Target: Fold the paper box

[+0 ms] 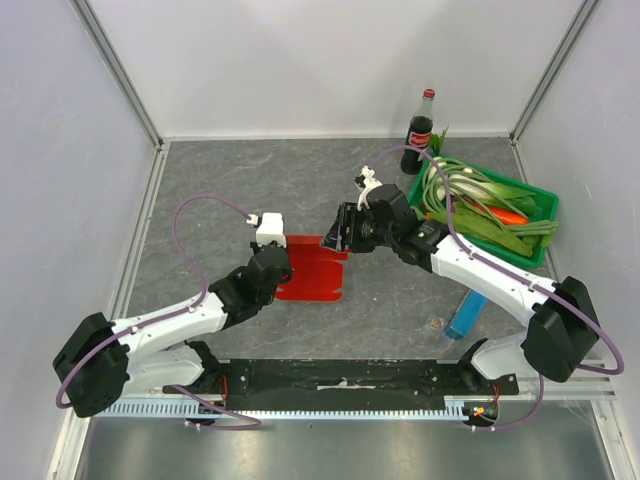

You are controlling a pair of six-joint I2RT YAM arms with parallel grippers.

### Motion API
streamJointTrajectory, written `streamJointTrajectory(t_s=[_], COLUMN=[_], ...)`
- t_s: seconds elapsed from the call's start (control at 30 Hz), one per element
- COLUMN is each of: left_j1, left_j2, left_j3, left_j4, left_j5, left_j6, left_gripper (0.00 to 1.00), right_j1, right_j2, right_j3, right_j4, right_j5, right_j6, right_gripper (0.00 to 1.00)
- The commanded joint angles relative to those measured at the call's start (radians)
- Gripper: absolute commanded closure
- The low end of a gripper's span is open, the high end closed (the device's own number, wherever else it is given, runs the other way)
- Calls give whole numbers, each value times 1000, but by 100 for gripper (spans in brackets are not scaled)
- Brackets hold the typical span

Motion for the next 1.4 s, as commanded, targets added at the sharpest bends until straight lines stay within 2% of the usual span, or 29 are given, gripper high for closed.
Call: streamJointTrajectory(t_s=[0.0,0.17,0.33,0.43,0.5,0.53,0.57,0.63,0.73,0.8,0.9,0.93,0.97,1.1,1.37], left_j1=[-4,-4,-4,-4,-4,-5,-4,-4,-4,-4,-4,-4,-4,-5,-4], left_j2=[-34,-37,-50,-53,-50,-48,-46,-46,-54,-54,-48,-48,-50,-57,-73], left_j3=[27,24,12,4,3,6,9,13,13,13,10,9,7,6,4], left_j4=[18,9,4,5,1,-5,-11,-24,-22,-21,-18,-19,-19,-22,-28], left_j5=[-18,-7,-4,-2,-11,-28,-36,-59,-71,-68,-67,-68,-68,-71,-58], left_j6=[-3,-23,-28,-28,-25,-23,-20,-20,-23,-26,-29,-28,-26,-17,-31], left_gripper=[98,98,98,98,98,98,98,98,98,98,98,98,98,98,98], right_j1=[-4,-18,-32,-47,-56,-56,-55,-49,-42,-30,-19,-19,-18,-16,11], right_j2=[-9,-35,-67,-78,-78,-74,-72,-95,-159,-217,-252,-244,-232,-149,-95], right_j3=[-76,-192,-237,-241,-206,-180,-127,-110,-139,-143,-136,-122,-84,-24,-51], right_j4=[169,380,464,472,397,339,201,93,2,-24,48,71,74,85,154], right_j5=[-58,-87,-64,-70,-84,-93,-97,-81,-58,3,19,12,6,-3,32], right_j6=[147,302,380,383,341,292,189,104,18,-26,-13,-8,-8,20,70], right_gripper=[38,40,46,44,41,34,29,21,18,19,27,34,36,39,41])
